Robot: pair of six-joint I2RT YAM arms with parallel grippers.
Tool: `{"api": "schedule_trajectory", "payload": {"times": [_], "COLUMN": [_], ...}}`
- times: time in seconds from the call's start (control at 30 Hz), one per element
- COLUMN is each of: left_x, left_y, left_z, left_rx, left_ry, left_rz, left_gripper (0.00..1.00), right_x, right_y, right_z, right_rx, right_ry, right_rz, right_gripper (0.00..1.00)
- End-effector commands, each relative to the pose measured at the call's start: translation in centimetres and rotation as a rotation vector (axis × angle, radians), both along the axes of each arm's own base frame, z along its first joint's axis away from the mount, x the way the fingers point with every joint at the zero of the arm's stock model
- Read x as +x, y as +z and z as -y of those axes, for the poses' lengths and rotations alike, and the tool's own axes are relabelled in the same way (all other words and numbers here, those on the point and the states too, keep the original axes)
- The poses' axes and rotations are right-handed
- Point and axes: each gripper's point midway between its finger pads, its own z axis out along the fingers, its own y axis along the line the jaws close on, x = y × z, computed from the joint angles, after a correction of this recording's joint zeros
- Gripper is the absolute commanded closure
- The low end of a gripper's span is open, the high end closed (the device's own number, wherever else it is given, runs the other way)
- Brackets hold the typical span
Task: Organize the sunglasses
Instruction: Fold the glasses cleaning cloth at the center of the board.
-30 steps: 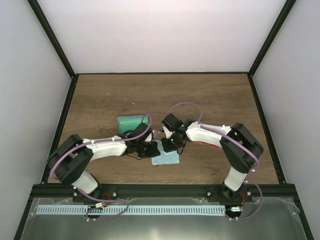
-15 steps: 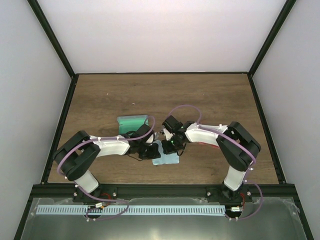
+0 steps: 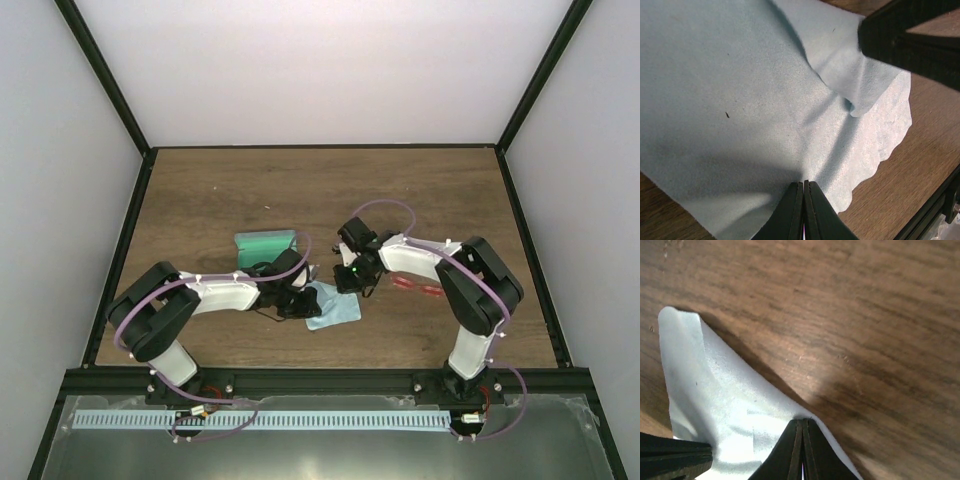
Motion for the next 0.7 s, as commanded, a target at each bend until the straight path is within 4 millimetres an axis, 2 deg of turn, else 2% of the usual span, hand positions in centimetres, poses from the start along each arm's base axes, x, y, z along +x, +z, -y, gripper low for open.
{"api": "schedule_trajectory", "payload": {"times": [0.0,0.17,0.33,0.47,0.67], "left_x": [-2.6,-2.8,-2.7,-2.4,-2.1], "left_y": [-4.1,-4.2,-4.2,-4.1,-4.2], "left_z": [-4.5,-4.9,-4.8,-4.5,-4.2], "left_rx": [0.211,0.227,0.226,0.225,0.230], "left_ry": [0.010,0.012,0.011,0.015,0.022], "left_rz": [-0.087,-0.094,-0.092,-0.094,-0.096], "left_gripper": [0.96,0.96,0.96,0.96,0.96], "right_x": [2.4,4.5,4.6,2.0,-3.0], "right_y": [-0.2,0.9,3.6,4.5,2.4], "right_z": [0.9,1.1,-0.3,-2.3,-3.8], "right_rx": [-0.050,-0.067,0.011,0.071,0.093], "right_ry": [-0.005,-0.001,0.035,0.096,0.171], "right_rz": [0.041,0.098,0.125,0.099,0.008], "right_gripper": [0.98,0.98,0.97,0.96,0.94]}}
